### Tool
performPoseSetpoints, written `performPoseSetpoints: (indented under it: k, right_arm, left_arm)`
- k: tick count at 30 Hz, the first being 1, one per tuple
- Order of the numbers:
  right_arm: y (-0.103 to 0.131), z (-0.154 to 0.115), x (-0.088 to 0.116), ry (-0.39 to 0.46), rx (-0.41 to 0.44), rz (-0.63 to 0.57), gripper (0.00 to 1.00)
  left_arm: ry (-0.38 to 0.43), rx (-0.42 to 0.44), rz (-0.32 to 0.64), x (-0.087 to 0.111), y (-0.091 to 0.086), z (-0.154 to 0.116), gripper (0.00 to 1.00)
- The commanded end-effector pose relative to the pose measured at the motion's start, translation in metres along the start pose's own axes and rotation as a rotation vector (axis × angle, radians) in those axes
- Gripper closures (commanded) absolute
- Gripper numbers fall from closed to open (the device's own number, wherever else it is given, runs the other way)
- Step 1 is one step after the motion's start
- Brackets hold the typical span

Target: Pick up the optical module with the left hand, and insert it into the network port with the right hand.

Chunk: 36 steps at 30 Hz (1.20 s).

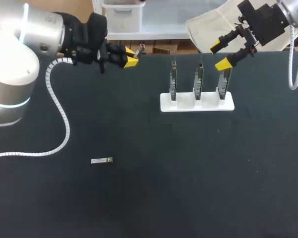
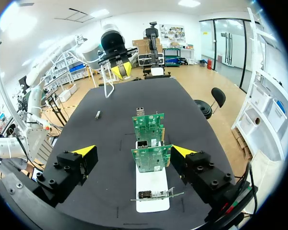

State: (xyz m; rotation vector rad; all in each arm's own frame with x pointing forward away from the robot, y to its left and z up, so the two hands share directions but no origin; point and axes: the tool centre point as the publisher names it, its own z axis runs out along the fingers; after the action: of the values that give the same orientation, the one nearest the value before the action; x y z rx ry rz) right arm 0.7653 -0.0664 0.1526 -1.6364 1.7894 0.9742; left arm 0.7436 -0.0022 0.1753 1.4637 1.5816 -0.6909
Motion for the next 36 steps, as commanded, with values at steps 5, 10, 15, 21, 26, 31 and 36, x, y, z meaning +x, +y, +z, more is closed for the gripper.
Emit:
performPoseSetpoints:
  k: [5,10,15,21,26,31,36]
  right_arm:
    - [0.000,0.000,0.000,-0.001,-0.001,-0.001,0.00]
    - [0.000,0.000,0.000,-0.001,-0.001,-0.001,0.00]
    - [0.000,0.000,0.000,-0.001,-0.001,-0.001,0.00]
    - [0.000,0.000,0.000,-0.001,-0.001,-0.001,0.00]
    - [0.000,0.000,0.000,-0.001,-0.001,-0.001,0.00]
    - [0.000,0.000,0.000,-0.001,-0.001,-0.001,0.00]
    - [0.000,0.000,0.000,-0.001,-0.001,-0.001,0.00]
  left_arm:
    - [-0.011,-0.003,0.003,0.002,-0.001,0.000,1.00]
    - [-0.033,-0.004,0.005,0.000,-0.002,0.004,1.00]
    - [-0.093,0.036,0.058,-0.024,0.016,0.035,1.00]
    - [-0.162,0.093,0.157,-0.059,0.042,0.064,1.00]
    - [-0.205,0.141,0.210,-0.084,0.052,0.080,1.00]
    - [-0.257,0.179,0.212,-0.100,0.048,0.095,1.00]
    - [-0.320,0.191,0.150,-0.106,0.040,0.105,1.00]
